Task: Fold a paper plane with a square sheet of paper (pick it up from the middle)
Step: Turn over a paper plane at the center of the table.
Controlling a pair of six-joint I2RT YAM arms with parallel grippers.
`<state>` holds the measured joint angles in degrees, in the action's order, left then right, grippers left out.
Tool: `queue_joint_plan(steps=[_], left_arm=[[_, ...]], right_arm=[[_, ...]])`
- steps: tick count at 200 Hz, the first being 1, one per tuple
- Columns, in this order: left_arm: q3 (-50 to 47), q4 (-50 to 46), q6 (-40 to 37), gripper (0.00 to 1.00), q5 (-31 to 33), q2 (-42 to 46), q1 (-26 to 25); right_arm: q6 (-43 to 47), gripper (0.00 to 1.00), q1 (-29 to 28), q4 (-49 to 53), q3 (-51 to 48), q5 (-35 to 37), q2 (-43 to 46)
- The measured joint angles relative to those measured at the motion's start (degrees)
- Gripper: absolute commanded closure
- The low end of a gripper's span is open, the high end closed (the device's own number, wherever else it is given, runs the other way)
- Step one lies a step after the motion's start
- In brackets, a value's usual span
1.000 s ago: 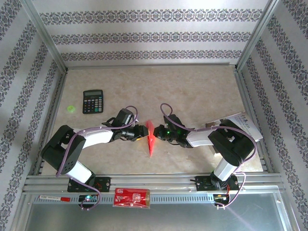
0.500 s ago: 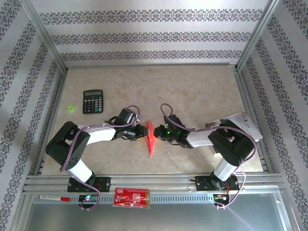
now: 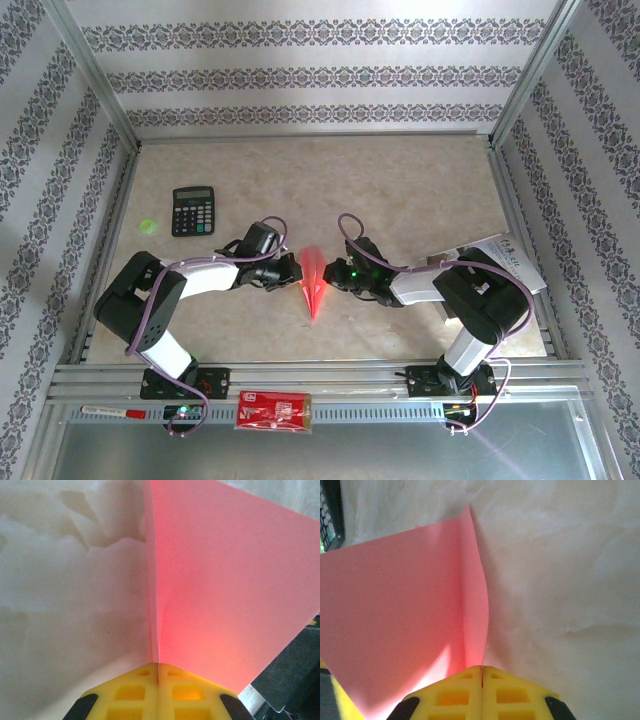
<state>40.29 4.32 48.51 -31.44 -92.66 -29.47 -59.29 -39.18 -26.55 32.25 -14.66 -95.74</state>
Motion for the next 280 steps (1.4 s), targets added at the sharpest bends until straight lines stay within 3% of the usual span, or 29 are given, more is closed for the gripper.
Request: queue_joint_plan(steps=[192, 280], left_arm=[[-2.0, 6.4, 4.5, 1.00, -0.2, -2.7, 2.2], [-1.9, 9.7, 5.0, 0.87, -3.4, -5.5, 2.2]], right_arm=[[0.0, 0.97, 4.6, -0.3, -2.1, 0.2, 1.6], [0.0, 0.83, 5.0, -1.4, -2.0, -1.2, 0.7]])
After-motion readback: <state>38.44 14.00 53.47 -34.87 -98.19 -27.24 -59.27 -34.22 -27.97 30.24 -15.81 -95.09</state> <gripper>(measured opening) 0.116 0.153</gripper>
